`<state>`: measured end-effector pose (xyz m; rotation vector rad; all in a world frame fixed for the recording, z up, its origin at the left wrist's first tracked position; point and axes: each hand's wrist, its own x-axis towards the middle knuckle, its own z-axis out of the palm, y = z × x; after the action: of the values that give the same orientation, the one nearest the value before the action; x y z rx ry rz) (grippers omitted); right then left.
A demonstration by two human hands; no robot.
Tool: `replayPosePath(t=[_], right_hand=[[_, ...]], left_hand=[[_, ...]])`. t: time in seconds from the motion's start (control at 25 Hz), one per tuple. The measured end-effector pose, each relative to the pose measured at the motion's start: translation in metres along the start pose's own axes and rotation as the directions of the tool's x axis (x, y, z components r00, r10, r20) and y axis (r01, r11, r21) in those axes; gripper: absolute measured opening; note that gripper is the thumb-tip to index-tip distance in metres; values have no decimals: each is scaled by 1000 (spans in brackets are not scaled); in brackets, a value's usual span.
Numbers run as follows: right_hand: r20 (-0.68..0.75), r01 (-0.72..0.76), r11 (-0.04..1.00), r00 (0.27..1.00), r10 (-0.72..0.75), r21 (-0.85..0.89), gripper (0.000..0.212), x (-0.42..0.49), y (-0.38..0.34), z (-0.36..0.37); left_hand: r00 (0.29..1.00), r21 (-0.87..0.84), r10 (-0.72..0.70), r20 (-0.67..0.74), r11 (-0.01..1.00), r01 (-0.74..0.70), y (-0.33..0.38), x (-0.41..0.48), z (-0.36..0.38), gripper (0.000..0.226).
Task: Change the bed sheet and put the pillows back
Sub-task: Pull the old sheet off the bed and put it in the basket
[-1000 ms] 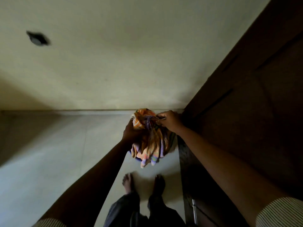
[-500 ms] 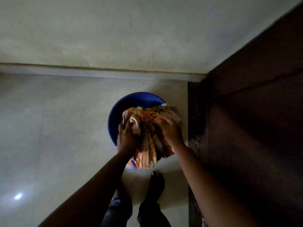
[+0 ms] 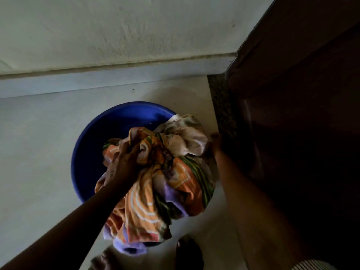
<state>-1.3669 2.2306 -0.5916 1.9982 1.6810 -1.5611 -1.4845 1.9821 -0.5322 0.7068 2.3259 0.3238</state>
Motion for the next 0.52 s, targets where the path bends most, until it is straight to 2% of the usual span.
replayPosePath(t=[0.12,0.2,0.28,0.36,0.4,0.44,0.48,0.52], right_hand=[[45,-48,996,998,45,74,34,-6,-1,-5],[148,-24,963,989,-16,267,21,-41,-11,-22],[310,51,927,934,-176,372,7,-92,-26,-34],[440,295,926,817,-372,234,12,-140,-30,-29],[474,472,876,752,-458,98,18,-155,-26,-17],[515,633,774,664,-542,-2,31,-166,-23,-4],[565,711,696,616,-548,-99,47,-166,-18,13],[619,683,721,620,-482,-122,60,-162,-18,29]], left_hand=[[999,-73,-19,40,997,22,2,11,-5,85],[996,-133,-94,-7,987,92,12,-3,-17,87],[970,-153,-231,-77,964,217,23,-18,-27,77],[953,-231,-280,-116,941,248,38,-44,-31,74],[950,-334,-292,-108,911,242,46,-57,-33,82],[953,-455,-282,-115,867,201,51,-66,-32,90],[959,-497,-268,-90,847,190,52,-68,-32,89],[966,-549,-251,-54,816,182,51,-65,-29,83]])
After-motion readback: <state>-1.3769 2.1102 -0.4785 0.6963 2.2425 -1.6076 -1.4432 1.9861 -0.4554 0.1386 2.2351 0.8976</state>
